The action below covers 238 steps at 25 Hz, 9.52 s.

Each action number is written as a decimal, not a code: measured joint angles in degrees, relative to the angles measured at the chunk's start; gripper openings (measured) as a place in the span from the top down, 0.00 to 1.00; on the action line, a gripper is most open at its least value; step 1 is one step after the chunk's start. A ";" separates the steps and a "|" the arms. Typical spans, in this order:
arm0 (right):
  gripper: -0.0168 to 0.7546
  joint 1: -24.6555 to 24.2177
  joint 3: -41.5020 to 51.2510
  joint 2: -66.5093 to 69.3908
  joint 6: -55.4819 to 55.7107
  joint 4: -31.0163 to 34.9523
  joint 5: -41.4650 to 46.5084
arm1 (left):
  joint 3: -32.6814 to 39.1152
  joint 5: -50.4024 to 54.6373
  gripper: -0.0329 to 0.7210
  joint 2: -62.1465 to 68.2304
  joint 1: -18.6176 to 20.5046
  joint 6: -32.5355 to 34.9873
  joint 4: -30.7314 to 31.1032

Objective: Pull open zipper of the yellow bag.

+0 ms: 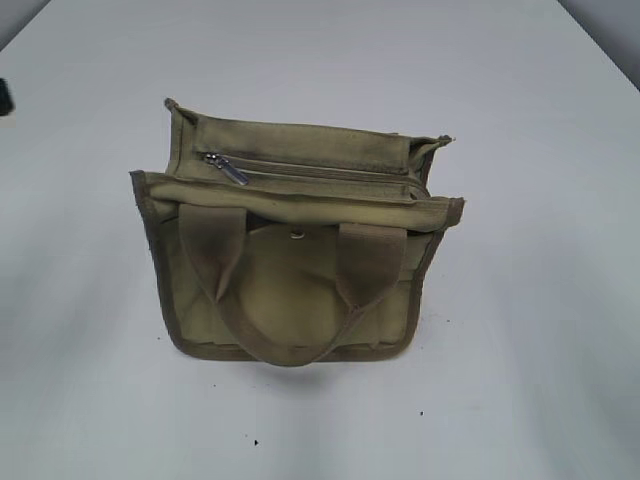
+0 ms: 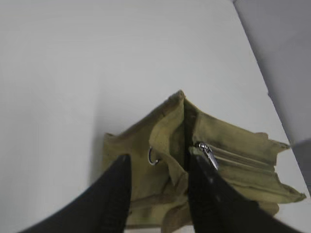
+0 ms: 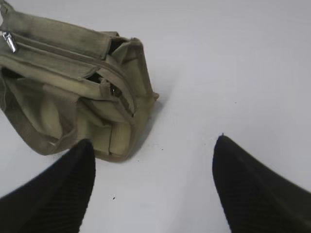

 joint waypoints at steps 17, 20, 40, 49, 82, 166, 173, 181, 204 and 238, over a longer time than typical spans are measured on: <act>0.22 15.39 -31.73 49.00 -13.58 -1.39 1.67 | -25.95 12.36 0.53 39.15 -10.71 0.96 -1.98; 0.22 18.77 -37.25 54.07 -14.29 -1.81 1.67 | -27.80 13.01 0.53 41.51 -10.83 0.96 -2.62; 0.23 32.53 -58.91 77.00 -17.61 -8.54 1.90 | -34.27 17.36 0.91 46.09 -10.89 3.13 -3.51; 0.44 32.53 -59.12 77.44 -16.06 -13.52 3.67 | -35.73 19.79 0.91 46.09 -11.07 3.13 -2.94; 0.50 32.53 -53.82 74.15 -8.81 -11.70 3.25 | -36.13 22.20 0.92 46.09 -11.13 3.23 -2.96; 0.22 8.47 0.84 -15.03 15.74 -17.10 32.16 | 8.99 33.48 0.37 -51.03 -11.13 -11.29 41.90; 0.22 8.47 0.86 -17.73 15.74 -17.29 31.96 | 10.85 28.32 0.37 -52.40 -11.13 -11.33 42.30; 0.22 8.47 2.77 -17.77 15.42 -17.29 27.16 | 11.68 27.14 0.37 -52.40 -11.13 -11.33 42.30; 0.22 4.42 2.83 -18.52 15.25 -16.52 26.91 | 11.68 27.04 0.38 -52.40 -5.83 -11.33 42.30; 0.22 -6.34 2.93 -30.66 15.25 -16.23 26.82 | 11.68 27.04 0.38 -52.40 2.26 -11.33 42.30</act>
